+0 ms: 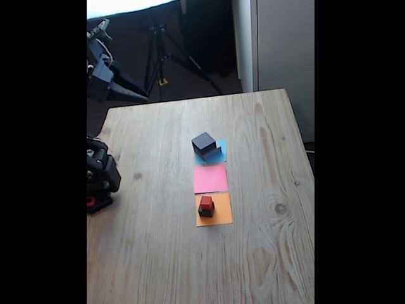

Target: Tower of hanoi

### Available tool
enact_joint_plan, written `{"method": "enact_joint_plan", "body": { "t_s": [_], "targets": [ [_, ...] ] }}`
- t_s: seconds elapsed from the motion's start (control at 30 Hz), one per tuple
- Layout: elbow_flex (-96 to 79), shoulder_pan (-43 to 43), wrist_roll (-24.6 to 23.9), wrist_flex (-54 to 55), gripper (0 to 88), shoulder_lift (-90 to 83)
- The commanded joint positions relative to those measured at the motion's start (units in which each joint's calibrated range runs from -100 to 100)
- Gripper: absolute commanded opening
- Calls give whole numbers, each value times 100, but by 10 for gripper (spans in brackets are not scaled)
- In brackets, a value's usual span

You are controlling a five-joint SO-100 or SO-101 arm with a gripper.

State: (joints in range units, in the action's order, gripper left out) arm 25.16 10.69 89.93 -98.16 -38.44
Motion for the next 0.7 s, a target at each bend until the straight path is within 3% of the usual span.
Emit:
{"method": "enact_joint_plan", "body": {
  "t_s": [0.0, 0.23, 0.4, 0.57, 0.67],
  "targets": [
    [-98, 707, 572, 188, 4, -206],
    [-1780, 1368, 856, 698, 4, -744],
    [-3462, 1577, 555, 1540, 37, -1085],
    [-5480, 1710, 371, 3410, 238, -1380],
    [-6516, 1727, 104, 4656, 288, -1455]
  ]
}}
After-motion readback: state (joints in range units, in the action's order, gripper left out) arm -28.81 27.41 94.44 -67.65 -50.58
